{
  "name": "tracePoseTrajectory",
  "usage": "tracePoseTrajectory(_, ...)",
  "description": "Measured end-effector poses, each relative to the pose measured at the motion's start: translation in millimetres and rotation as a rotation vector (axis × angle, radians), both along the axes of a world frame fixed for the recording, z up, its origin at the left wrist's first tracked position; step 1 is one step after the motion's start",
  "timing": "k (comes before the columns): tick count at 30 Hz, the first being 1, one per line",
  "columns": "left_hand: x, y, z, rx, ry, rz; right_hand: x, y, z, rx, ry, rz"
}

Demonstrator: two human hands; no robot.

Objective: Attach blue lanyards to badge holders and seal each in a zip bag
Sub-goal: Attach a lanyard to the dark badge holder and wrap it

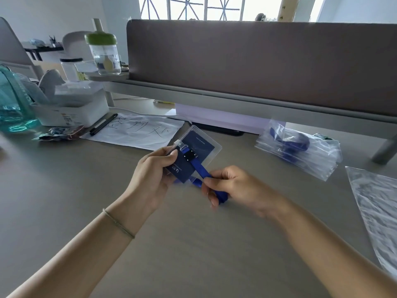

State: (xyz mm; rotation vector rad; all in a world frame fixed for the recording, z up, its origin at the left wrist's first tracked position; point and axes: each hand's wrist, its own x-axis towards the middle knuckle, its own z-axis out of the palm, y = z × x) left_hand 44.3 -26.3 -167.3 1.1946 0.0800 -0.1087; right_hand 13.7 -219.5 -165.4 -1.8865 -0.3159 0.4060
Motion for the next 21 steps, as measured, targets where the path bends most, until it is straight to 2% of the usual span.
tracePoseTrajectory(4,-4.7,-0.9,6.9,-0.135,0.043,-0.114,0.6,-7.1,1.1,-0.011,0.012,0.101)
tracePoseTrajectory(7,-7.2,1.5,11.5,-0.223,0.081,-0.277,3.3,-16.7,4.4,0.012,0.037,0.180)
tracePoseTrajectory(12,-11.3,8.3,13.2,-0.188,0.129,-0.576,5.6,-32.1,8.2,0.104,0.126,0.306)
tracePoseTrajectory(14,-14.8,6.9,11.9,-0.112,0.115,-0.692,6.5,-34.6,8.1,0.071,0.125,0.307)
tracePoseTrajectory(17,-20.9,1.5,10.8,0.176,0.014,-0.845,5.1,-32.6,11.9,-0.023,0.061,0.304)
tracePoseTrajectory(21,-26.8,-3.8,11.9,0.426,-0.060,-0.904,4.4,-28.9,17.7,-0.102,0.014,0.246)
